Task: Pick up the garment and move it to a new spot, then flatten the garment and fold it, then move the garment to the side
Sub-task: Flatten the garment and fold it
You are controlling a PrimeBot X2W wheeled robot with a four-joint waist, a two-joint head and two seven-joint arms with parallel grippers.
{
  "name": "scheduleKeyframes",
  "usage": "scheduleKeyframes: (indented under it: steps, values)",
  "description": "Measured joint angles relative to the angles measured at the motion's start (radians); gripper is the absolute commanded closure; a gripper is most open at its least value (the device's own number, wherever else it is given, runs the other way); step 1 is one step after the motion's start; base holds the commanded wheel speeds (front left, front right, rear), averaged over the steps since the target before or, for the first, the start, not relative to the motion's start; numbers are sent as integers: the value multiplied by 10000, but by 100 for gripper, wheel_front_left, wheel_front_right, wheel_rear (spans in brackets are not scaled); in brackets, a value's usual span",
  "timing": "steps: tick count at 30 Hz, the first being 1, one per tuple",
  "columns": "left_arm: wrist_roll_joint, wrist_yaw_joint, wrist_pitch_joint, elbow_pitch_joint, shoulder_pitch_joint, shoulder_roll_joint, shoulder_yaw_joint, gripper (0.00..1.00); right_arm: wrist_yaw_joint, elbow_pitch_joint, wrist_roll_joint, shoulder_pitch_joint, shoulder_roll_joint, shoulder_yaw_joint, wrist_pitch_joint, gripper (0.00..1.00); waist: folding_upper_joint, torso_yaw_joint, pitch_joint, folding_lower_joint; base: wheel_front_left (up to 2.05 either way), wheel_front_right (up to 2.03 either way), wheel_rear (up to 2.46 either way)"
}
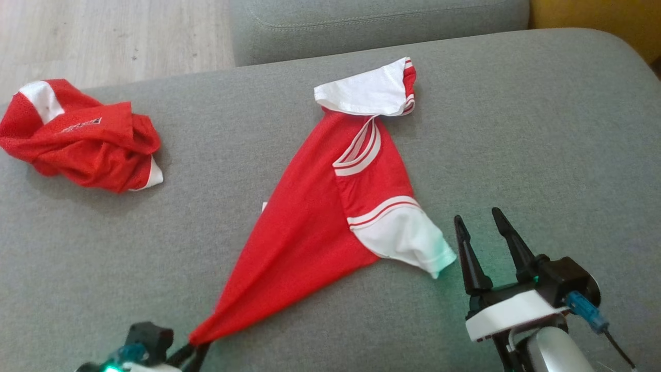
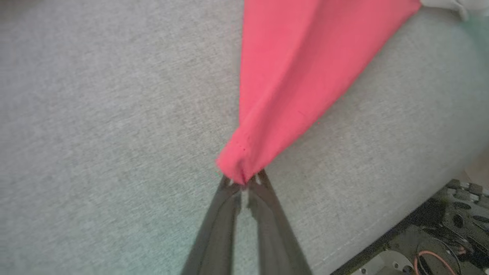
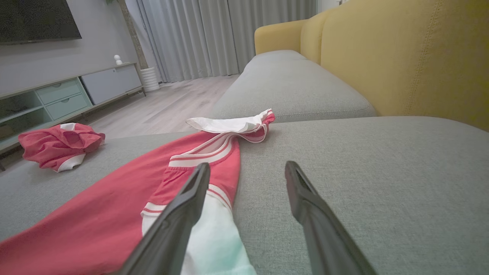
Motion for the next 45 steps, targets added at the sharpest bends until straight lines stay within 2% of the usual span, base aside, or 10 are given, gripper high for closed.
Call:
scheduleKeyframes:
  steps: [1,5,11,14,16,17,21,27,35,45]
  values:
    - [-4,127,-102,94,52,-40,40,0,0,4,0,1,0,12,0,0,0,-20,-2,0,0,0,0]
    - [-453,639,-437,305,528,-224,389,0,0,25,0,2,0,4,0,0,0,-104,-57,0,0,0,0]
    - [-715,1684,-1095,245,1044,38,1248,0,0,38,-67,4,0,-148,0,0,0,-186,-159,0,0,0,0]
    - [-899,1937,-1801,-184,1059,17,1881,0,0,33,-105,4,0,-169,0,0,0,-193,-183,0,0,0,0]
    - [-901,1967,-2159,-560,946,-253,2050,0,0,31,-107,3,0,-171,0,0,0,-206,-183,0,0,0,0]
    - [-886,1898,-2288,-851,645,-790,2000,0,0,31,-142,1,0,-134,0,0,0,-249,-163,0,0,0,0]
    - [-740,1421,-2345,-792,-434,-2186,1379,0,0,33,-178,-47,0,134,0,0,0,-452,-63,1,0,0,0]
    - [-1202,290,-2092,826,-1747,-4370,662,0,0,31,-178,-203,2,351,0,0,0,-880,267,2,0,0,0]
    - [-1707,-535,-1965,3452,-2708,-5555,639,0,0,-75,-132,-655,0,391,0,0,0,-1499,839,2,0,0,0]
    - [-1806,-1223,-2127,5104,-3403,-6004,698,0,0,-84,-92,-655,2,385,0,0,0,-1826,1125,1,0,0,0]
